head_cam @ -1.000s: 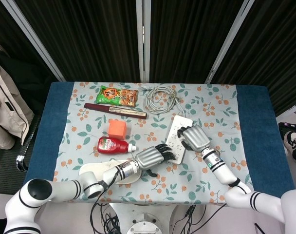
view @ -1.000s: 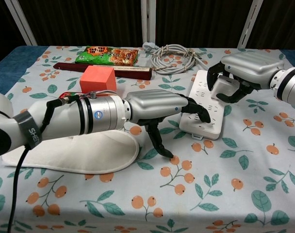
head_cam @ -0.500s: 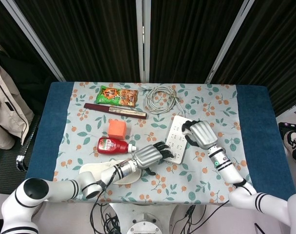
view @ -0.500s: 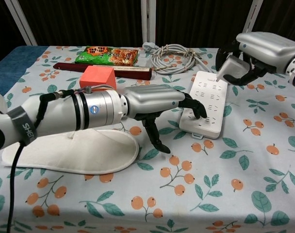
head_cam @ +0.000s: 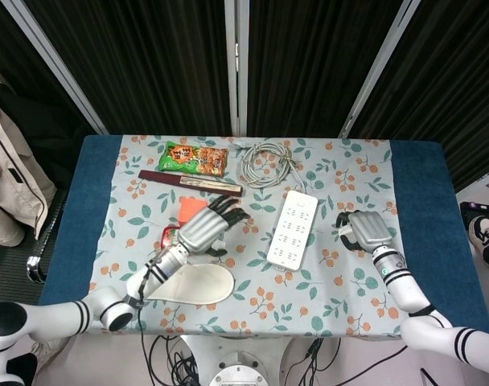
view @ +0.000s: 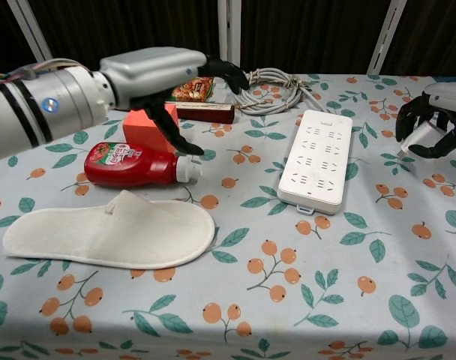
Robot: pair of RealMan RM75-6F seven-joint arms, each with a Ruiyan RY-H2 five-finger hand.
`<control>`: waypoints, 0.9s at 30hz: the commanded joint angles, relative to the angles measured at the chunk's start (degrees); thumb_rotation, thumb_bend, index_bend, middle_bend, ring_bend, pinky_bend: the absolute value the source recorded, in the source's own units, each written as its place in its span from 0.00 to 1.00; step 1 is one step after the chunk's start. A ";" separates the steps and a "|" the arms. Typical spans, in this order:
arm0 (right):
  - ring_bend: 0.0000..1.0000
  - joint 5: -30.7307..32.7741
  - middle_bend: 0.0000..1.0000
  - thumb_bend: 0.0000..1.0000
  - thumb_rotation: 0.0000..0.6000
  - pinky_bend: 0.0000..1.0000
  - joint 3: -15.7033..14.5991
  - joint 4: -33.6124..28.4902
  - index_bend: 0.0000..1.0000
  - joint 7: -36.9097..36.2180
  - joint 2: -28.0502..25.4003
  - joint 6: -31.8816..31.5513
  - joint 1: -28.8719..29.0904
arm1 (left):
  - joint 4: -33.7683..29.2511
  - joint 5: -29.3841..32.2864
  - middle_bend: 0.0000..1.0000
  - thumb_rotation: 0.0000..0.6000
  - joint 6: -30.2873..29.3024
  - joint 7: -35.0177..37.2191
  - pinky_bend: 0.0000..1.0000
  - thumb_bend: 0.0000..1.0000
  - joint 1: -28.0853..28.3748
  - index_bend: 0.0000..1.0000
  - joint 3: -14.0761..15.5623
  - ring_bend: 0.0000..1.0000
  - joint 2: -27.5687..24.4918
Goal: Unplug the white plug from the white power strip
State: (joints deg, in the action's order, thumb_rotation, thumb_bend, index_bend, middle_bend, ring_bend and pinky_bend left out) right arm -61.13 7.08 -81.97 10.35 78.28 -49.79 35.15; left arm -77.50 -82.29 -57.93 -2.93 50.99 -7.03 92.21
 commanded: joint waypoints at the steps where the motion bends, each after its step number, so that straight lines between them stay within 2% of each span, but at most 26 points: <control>1: 0.08 0.24 0.13 0.24 1.00 0.25 0.47 -0.94 0.00 0.64 -0.32 0.08 0.36 | -2.20 2.99 0.20 1.00 -3.10 -1.99 0.08 0.12 -3.41 0.19 -0.83 0.06 -3.17; 3: 0.04 -0.41 0.09 0.24 1.00 0.22 0.82 -1.44 0.00 0.56 -0.50 -0.90 0.30 | -3.12 4.27 0.20 1.00 -4.73 -2.60 0.08 0.12 -5.39 0.19 -0.83 0.07 -4.93; 7: 0.02 -1.88 0.05 0.24 1.00 0.19 1.31 -3.39 0.00 0.66 -1.88 -4.18 -0.68 | -4.86 6.28 0.20 1.00 -8.02 -2.98 0.08 0.12 -9.49 0.19 -0.53 0.07 -8.85; 15: 0.02 -9.03 0.12 0.25 1.00 0.19 -0.07 -10.10 0.00 -0.93 -7.81 -20.74 -9.60 | -6.73 10.72 0.20 1.00 -17.28 -4.79 0.07 0.12 -20.81 0.19 1.53 0.07 -18.19; 21: 0.02 -15.71 0.12 0.25 1.00 0.19 -3.26 -16.72 0.00 -1.92 -12.70 -33.12 -18.02 | -10.36 13.00 0.20 1.00 -24.30 -4.81 0.07 0.12 -29.20 0.19 2.94 0.07 -23.56; 27: 0.02 -21.87 0.12 0.25 1.00 0.19 -7.93 -19.47 0.00 -2.11 -13.91 -40.87 -25.22 | -15.01 9.07 0.20 1.00 -31.86 -5.79 0.06 0.12 -35.82 0.19 5.74 0.07 -24.86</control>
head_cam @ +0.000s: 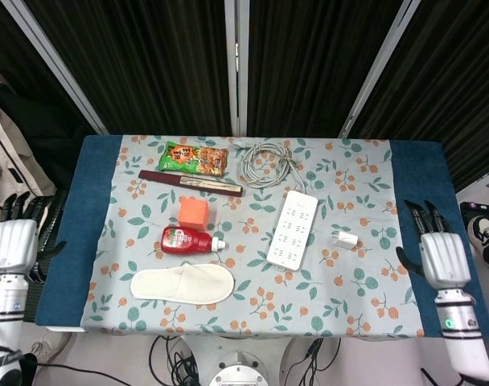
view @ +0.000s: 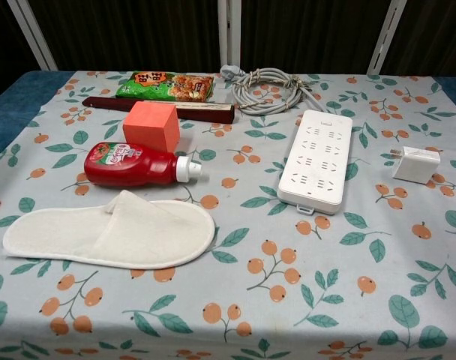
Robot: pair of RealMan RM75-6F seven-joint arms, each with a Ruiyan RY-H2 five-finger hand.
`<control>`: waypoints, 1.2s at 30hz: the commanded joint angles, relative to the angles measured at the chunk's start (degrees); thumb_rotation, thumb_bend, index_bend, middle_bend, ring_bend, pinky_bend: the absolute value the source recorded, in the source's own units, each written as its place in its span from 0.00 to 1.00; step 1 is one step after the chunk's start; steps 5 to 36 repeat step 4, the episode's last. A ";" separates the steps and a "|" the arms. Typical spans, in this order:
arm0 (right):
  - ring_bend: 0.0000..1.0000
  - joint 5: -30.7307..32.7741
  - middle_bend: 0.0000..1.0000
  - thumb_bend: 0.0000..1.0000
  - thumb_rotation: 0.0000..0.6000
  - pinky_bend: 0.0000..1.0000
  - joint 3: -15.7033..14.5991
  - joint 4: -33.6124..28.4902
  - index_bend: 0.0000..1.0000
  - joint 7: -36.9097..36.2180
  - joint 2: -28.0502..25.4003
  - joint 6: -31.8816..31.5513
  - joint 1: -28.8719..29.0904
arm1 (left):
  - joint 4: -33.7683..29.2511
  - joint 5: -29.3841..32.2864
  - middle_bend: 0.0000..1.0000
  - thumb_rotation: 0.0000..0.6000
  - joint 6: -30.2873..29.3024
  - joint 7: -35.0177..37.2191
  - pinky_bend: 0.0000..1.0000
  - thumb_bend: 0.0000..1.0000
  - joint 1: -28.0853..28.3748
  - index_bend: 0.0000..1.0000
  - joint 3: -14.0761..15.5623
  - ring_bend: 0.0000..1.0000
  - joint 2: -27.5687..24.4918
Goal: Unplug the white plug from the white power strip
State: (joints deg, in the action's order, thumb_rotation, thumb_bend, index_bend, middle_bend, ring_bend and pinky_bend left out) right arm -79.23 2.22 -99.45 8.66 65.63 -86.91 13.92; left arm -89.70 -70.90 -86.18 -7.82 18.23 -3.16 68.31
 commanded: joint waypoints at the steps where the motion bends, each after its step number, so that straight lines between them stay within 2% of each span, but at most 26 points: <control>1: 0.02 -4.45 0.12 0.25 1.00 0.19 -3.64 -1.97 0.00 -0.41 -1.14 -4.42 -4.80 | -3.42 -3.06 0.20 1.00 -4.58 -1.43 0.06 0.12 -3.83 0.19 2.27 0.07 -0.81; 4: 0.02 -6.21 0.12 0.25 1.00 0.19 -4.73 -1.35 0.00 -1.54 -0.43 -6.02 -6.86 | -4.76 -5.43 0.20 1.00 -7.07 -2.84 0.06 0.12 -5.98 0.19 3.43 0.07 0.36; 36: 0.02 -6.21 0.12 0.25 1.00 0.19 -4.73 -1.35 0.00 -1.54 -0.43 -6.02 -6.86 | -4.76 -5.43 0.20 1.00 -7.07 -2.84 0.06 0.12 -5.98 0.19 3.43 0.07 0.36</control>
